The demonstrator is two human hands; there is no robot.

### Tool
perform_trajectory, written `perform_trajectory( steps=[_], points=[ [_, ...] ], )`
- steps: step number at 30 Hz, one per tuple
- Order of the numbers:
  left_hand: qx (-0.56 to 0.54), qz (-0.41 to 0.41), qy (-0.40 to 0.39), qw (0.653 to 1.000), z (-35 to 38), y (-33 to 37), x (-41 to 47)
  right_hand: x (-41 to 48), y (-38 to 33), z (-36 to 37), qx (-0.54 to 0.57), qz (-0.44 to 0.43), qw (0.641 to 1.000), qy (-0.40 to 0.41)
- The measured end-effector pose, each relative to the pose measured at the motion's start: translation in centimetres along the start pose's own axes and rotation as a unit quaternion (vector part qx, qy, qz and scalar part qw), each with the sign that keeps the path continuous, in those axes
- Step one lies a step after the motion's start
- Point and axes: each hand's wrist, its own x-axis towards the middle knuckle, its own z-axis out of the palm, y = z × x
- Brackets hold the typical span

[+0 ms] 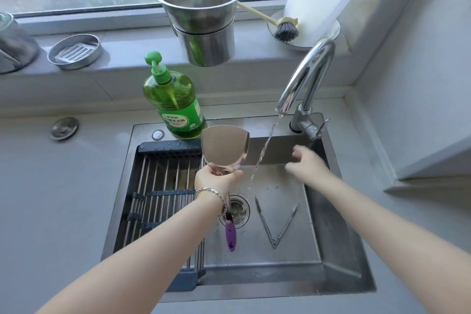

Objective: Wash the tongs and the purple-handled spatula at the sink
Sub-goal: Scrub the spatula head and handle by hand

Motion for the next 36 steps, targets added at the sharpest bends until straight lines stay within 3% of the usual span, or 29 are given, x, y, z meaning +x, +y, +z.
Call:
perform_trajectory(
  steps=[4,9,15,17,21,24,28,31,36],
  points=[
    [-0.155,-0.097,0.030,0.983,0.3,0.0,0.6,-3.5,-0.2,6.1,-0.111,-0.099,0.976,-0.159],
    [-0.247,-0.151,0.006,0.957,0.5,0.2,1.0,-4.4,-0.4,8.8,-0.036,-0.114,0.985,-0.123],
    [-0.276,-0.093,-0.085,0.953,-1.2,3.0,1.3,-3.7,-3.7,7.4,0.032,-0.141,0.986,-0.084],
    [-0.280,-0.070,-0.067,0.955,-2.4,4.7,1.5,-3.3,-6.1,6.4,0.035,-0.174,0.980,-0.093],
    [-0.252,0.015,0.042,0.967,-5.4,7.1,2.3,-1.9,-11.7,4.8,0.036,-0.211,0.974,-0.069],
    [-0.217,0.099,0.127,0.963,-8.0,8.4,3.2,-0.8,-16.5,4.2,0.125,-0.169,0.974,-0.083],
    [-0.150,0.167,0.204,0.953,-11.7,11.7,4.7,0.5,-22.6,3.5,0.299,-0.008,0.935,-0.188],
    [-0.119,0.151,0.237,0.952,-13.9,14.4,7.4,2.3,-25.6,3.9,0.370,0.076,0.893,-0.246],
    [-0.122,0.083,0.189,0.971,-13.9,16.8,11.1,4.9,-28.4,5.3,0.424,0.115,0.851,-0.288]
  ],
)
